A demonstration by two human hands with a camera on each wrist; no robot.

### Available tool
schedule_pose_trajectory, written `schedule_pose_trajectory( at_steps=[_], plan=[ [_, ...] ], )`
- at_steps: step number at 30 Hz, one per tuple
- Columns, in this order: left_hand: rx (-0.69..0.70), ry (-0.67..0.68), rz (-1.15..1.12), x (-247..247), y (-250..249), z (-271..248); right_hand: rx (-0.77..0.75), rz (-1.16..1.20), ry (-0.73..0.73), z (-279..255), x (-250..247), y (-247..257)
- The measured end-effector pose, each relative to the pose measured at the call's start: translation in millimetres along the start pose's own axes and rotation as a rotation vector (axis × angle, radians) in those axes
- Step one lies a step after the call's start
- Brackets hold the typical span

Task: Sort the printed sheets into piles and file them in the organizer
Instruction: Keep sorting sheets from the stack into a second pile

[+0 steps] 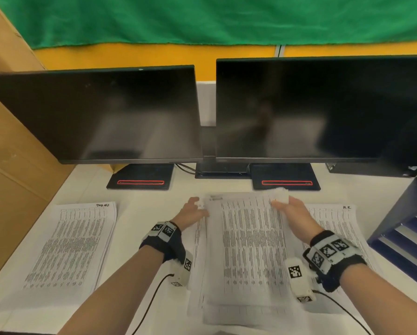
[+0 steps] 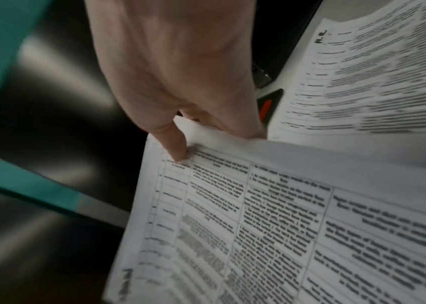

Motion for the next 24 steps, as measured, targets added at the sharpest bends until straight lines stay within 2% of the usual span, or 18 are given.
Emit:
schedule_pose_trajectory(
  at_steps=[3, 5, 9, 12, 17, 20, 24],
  plan=[
    [0.190, 0.090, -0.279, -7, -37, -20, -0.061, 0.159, 0.015, 2, -4, 46],
    [0.365, 0.046, -0.354, -18, -64, -34, -0.133, 0.254, -0.011, 5, -3, 78],
    [0.611, -0.306, -0.467, -46, -112, -60, -0.344, 0.296, 0.015, 0, 10, 141],
    [0.736, -0.440, -0.505, -54, -133, -72, -0.414, 0.331, 0.033, 5, 18, 160],
    [0.758, -0.510, -0.452, -44, -125, -68, -0.426, 0.350, 0.040, 12, 33, 148],
    [0.671, -0.470, -0.484, -37, -115, -61, -0.401, 0.321, 0.043, 21, 40, 127],
    [0.565, -0.452, -0.563, -40, -106, -48, -0.311, 0.201, -0.104, 40, 41, 101]
  ],
)
Point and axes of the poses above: each hand's wrist, its own z-axis towards the middle knuckle, its own x-axis out of the palm, y = z × x, the point moved 5 cm from there along z, towards the middle knuckle, and after that the axes turned 4 degrees about -x, right-handed, at the moved point
